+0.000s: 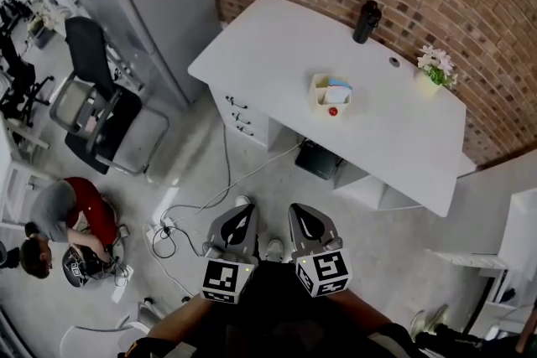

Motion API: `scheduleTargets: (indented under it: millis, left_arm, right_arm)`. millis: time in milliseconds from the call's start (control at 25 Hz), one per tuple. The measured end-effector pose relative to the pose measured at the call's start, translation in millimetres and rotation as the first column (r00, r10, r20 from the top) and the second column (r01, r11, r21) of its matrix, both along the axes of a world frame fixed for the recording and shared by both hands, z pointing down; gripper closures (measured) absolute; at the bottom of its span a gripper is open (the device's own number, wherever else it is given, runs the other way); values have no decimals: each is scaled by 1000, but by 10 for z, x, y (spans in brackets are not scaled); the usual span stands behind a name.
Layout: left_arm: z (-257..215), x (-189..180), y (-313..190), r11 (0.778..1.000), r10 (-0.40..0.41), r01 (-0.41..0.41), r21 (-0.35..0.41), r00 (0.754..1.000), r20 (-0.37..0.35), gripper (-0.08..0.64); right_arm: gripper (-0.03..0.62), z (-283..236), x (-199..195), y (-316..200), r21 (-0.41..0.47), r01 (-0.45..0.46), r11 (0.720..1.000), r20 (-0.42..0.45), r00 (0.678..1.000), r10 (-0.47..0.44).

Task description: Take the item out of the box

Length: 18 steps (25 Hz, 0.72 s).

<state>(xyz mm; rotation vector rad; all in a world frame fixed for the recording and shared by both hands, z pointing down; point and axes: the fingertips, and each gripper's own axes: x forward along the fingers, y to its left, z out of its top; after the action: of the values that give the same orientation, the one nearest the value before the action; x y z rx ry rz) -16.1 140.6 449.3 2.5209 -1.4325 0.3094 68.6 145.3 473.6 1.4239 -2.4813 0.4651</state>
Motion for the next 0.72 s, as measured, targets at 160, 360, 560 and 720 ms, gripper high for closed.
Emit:
scheduleTargets:
  millis: [160,360,560,720]
  left_arm:
    - [36,82,-370,998,56,-56,-2,998,-6,555]
    - [15,162,-843,993,120,-120,1,993,-23,555]
    - [-86,215,-1200,981,195,-194,18,980,-49,555]
    - [-147,161,-1437,974,225,-224,23,972,-64,555]
  right_arm:
    - [592,45,43,-318,-8,-38,999,-10,999,38]
    - [591,33,122,-694,-12,-104,995,-23,994,103]
    - [591,-95,149,-1022,1,-175,985,-43,984,175]
    - [591,-186,114,-1220,8,-204,979,-73,976,204]
